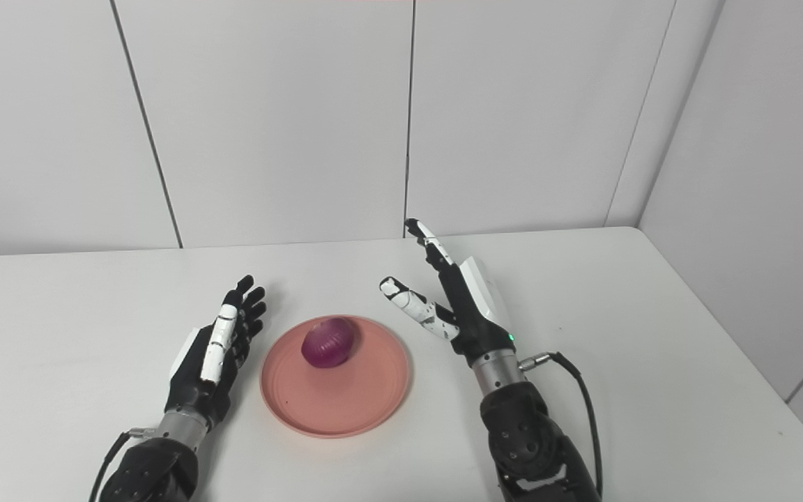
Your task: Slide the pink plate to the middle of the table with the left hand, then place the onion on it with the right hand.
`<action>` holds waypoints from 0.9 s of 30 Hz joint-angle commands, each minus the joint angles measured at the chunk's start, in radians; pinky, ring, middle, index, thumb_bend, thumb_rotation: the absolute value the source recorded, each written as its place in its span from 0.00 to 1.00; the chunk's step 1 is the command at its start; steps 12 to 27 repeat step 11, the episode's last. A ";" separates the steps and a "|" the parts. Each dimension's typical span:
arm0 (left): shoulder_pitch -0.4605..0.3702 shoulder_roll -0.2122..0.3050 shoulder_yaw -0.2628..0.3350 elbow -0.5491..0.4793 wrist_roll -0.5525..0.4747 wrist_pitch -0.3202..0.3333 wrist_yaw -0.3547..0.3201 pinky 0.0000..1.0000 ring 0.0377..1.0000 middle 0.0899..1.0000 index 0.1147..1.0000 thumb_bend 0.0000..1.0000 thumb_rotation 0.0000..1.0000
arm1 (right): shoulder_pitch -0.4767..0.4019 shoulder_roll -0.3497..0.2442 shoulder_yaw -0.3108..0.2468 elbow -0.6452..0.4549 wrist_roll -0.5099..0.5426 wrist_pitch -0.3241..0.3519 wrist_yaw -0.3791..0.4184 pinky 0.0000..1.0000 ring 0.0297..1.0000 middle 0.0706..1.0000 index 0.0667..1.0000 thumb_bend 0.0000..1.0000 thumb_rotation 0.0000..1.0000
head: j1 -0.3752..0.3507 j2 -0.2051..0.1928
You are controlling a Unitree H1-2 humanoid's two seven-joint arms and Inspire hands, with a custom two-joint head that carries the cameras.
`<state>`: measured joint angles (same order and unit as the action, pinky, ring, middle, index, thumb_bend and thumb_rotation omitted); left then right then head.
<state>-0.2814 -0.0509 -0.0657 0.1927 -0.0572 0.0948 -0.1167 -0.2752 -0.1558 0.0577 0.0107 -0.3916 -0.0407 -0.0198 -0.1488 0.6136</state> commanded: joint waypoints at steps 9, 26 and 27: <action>-0.043 -0.002 -0.001 -0.006 0.003 -0.070 0.001 1.00 0.98 0.97 0.96 0.61 1.00 | 0.019 0.052 -0.050 -0.004 0.161 0.114 0.016 0.92 0.95 0.95 0.96 0.64 1.00 | -0.001 -0.001; -0.042 -0.004 -0.001 -0.004 0.002 -0.076 0.002 1.00 0.98 0.97 0.96 0.61 1.00 | 0.027 0.070 -0.063 0.002 0.217 0.123 0.025 0.96 0.98 0.98 0.98 0.63 1.00 | -0.001 0.002; -0.042 -0.004 -0.001 -0.004 0.002 -0.076 0.002 1.00 0.98 0.97 0.96 0.61 1.00 | 0.027 0.070 -0.063 0.002 0.217 0.123 0.025 0.96 0.98 0.98 0.98 0.63 1.00 | -0.001 0.002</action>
